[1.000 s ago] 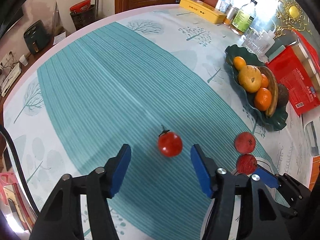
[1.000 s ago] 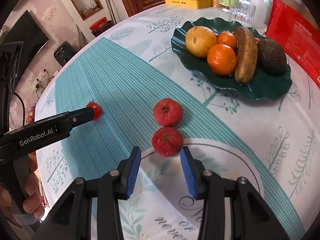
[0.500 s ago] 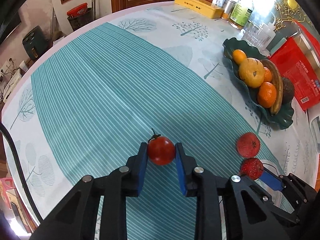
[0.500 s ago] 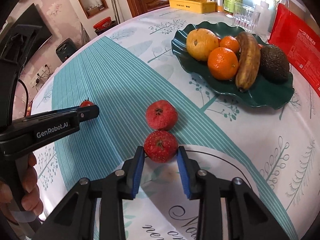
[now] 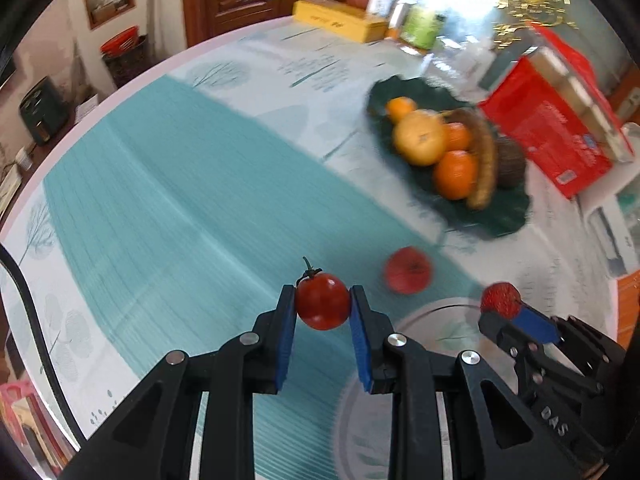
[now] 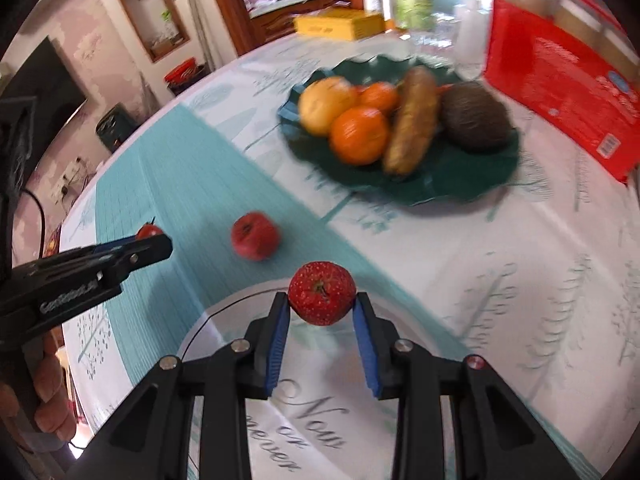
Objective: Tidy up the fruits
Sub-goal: 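Carry lychee and cherry tomato onto the green plate and open both tools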
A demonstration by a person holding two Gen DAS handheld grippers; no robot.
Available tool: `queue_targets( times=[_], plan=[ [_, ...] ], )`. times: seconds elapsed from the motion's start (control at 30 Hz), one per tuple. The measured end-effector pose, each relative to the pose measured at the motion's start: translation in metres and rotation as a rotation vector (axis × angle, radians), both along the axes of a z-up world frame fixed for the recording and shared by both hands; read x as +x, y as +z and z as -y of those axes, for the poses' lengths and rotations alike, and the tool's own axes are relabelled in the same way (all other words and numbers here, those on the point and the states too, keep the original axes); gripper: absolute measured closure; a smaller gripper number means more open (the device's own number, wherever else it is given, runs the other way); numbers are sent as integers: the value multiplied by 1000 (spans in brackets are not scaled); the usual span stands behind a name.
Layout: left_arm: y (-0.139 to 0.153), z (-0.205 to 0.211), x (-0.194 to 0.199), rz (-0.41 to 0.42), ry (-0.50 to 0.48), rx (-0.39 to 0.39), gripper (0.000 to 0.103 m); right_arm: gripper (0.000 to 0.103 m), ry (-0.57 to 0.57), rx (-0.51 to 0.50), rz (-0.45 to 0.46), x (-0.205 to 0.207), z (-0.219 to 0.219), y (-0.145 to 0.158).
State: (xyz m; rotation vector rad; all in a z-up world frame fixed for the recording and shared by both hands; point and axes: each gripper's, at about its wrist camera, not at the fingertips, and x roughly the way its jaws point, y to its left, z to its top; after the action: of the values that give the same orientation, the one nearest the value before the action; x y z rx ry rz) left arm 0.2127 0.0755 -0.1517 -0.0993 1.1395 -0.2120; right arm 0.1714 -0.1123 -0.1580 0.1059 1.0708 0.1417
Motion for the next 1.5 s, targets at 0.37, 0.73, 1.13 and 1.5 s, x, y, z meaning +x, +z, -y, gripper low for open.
queue_targets(
  times=[0.37,0.73,1.13,1.5],
  plan=[
    [77,66,56,111,-206,15,78,70,-125,-58,121,42,62,69],
    [86,112,136,105,-296,85,78,70,-171,-54,78,103,83,72],
    [44,139,169,36,-378,147,78,70,-172,-37,-8,118,88,25],
    [28,151,177,17,-393,153,78,69,-136,-32,-49,117,83,9]
  ],
)
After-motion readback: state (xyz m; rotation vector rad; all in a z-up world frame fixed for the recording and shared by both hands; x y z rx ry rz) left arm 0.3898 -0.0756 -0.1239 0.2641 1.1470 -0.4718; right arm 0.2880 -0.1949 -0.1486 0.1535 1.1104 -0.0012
